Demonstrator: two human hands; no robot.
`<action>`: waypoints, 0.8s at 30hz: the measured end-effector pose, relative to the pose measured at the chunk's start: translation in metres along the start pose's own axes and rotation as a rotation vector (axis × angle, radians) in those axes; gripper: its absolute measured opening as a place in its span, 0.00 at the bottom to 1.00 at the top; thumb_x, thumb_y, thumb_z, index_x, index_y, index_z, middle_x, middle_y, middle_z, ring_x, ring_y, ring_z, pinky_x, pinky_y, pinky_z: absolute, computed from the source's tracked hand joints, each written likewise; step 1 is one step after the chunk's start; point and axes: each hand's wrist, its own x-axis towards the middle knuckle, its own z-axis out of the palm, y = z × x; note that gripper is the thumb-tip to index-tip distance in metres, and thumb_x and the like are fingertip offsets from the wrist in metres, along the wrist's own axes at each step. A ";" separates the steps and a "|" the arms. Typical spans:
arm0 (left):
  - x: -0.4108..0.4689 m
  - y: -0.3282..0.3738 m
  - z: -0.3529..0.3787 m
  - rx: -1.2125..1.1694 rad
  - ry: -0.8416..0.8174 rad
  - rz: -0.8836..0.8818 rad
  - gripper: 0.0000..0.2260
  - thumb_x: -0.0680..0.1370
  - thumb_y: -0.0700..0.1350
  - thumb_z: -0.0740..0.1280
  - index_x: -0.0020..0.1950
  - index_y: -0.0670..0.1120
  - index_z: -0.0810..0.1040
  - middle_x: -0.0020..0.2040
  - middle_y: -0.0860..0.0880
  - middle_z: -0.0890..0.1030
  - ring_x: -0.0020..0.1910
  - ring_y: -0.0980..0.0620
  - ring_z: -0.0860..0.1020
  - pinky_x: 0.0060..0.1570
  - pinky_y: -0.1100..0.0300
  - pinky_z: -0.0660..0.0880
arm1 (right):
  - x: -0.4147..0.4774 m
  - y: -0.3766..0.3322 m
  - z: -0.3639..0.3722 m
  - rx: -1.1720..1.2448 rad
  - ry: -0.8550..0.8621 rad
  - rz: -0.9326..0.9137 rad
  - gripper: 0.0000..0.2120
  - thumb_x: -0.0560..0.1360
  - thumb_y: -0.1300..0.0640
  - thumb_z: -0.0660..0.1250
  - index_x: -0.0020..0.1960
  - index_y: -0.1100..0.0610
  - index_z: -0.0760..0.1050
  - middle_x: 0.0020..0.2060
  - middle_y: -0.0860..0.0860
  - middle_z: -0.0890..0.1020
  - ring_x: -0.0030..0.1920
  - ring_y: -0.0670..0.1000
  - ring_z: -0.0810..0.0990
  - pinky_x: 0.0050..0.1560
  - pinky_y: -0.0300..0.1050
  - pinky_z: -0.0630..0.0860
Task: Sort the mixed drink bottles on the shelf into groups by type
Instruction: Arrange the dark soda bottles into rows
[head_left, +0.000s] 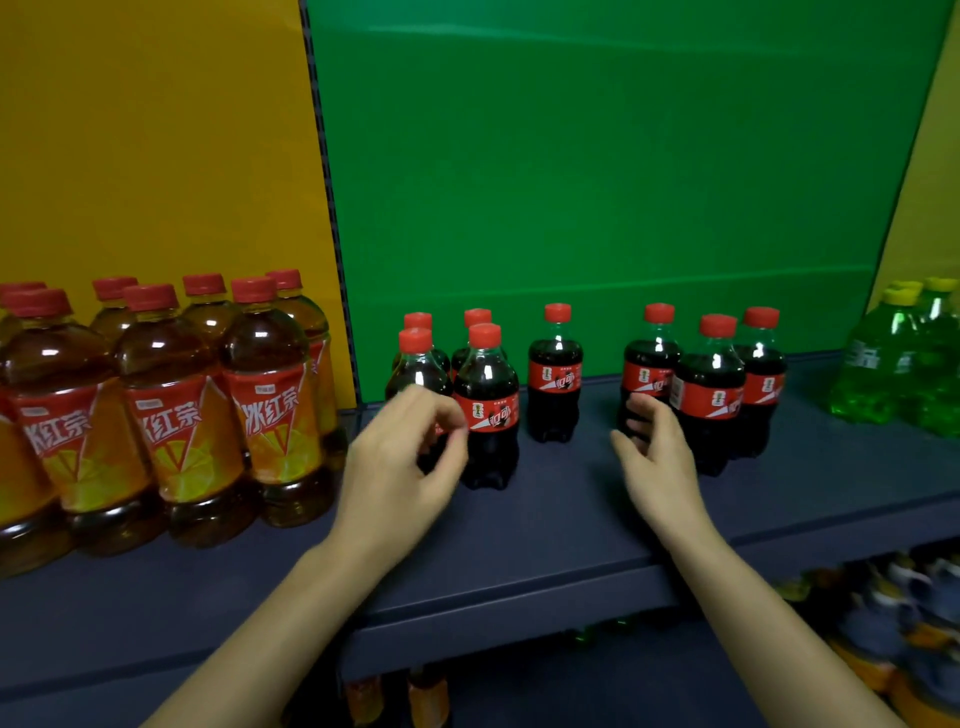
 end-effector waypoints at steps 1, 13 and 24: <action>0.001 0.010 0.005 -0.006 -0.045 0.038 0.01 0.74 0.39 0.65 0.43 0.44 0.75 0.40 0.52 0.74 0.38 0.56 0.72 0.38 0.62 0.72 | 0.000 0.003 -0.006 -0.006 0.004 0.015 0.23 0.77 0.64 0.61 0.70 0.59 0.61 0.69 0.55 0.68 0.65 0.52 0.69 0.63 0.42 0.65; 0.026 0.050 0.130 -0.113 -0.435 -0.477 0.34 0.78 0.48 0.64 0.75 0.41 0.46 0.76 0.46 0.52 0.75 0.50 0.53 0.70 0.63 0.51 | 0.032 0.030 -0.034 -0.047 -0.276 -0.001 0.36 0.79 0.62 0.58 0.75 0.57 0.36 0.76 0.49 0.41 0.75 0.46 0.42 0.65 0.30 0.41; 0.049 0.019 0.177 -0.084 -0.204 -0.895 0.33 0.74 0.46 0.70 0.71 0.38 0.57 0.70 0.41 0.67 0.69 0.44 0.66 0.66 0.55 0.64 | 0.079 0.045 -0.020 0.191 -0.192 0.137 0.35 0.76 0.66 0.60 0.76 0.58 0.43 0.74 0.56 0.55 0.74 0.55 0.55 0.74 0.52 0.54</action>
